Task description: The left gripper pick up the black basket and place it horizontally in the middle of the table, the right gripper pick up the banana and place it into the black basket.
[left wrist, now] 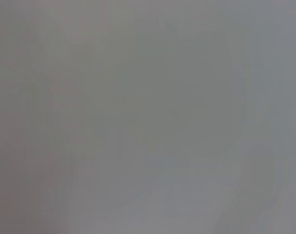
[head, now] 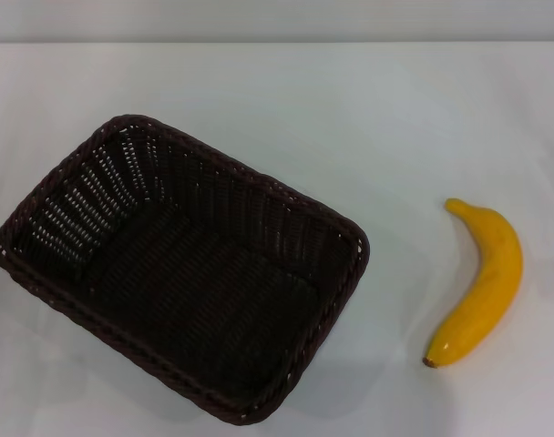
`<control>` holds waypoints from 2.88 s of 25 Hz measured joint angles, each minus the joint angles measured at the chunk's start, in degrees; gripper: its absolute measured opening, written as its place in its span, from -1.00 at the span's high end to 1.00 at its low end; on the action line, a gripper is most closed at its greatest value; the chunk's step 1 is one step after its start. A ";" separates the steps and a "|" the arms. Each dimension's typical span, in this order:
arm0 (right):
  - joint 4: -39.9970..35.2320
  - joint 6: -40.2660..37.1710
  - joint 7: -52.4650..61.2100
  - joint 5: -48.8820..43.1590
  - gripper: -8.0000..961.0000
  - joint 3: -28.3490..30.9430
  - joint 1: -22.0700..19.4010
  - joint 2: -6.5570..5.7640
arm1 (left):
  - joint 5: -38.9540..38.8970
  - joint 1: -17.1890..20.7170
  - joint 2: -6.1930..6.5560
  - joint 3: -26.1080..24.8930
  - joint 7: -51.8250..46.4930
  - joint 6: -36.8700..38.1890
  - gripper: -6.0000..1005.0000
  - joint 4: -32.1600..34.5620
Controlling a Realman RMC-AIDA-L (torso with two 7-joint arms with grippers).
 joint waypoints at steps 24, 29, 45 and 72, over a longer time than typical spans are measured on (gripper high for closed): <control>-0.15 0.02 0.26 0.46 -0.82 -0.02 0.47 0.16 | 9.66 0.14 4.27 6.66 -48.24 9.80 -0.77 23.90; -0.39 0.01 0.51 0.46 -0.82 -0.37 1.22 0.31 | 32.37 -4.42 12.48 12.87 -80.15 9.89 -0.77 35.48; -1.00 0.01 0.58 0.00 -0.81 -0.53 2.28 0.50 | 94.70 -31.08 18.12 18.23 -112.30 -12.71 -0.77 49.16; -1.55 0.01 0.62 0.35 -0.81 -0.53 1.22 0.49 | 101.73 -35.00 11.91 25.77 -113.04 -10.66 0.14 44.71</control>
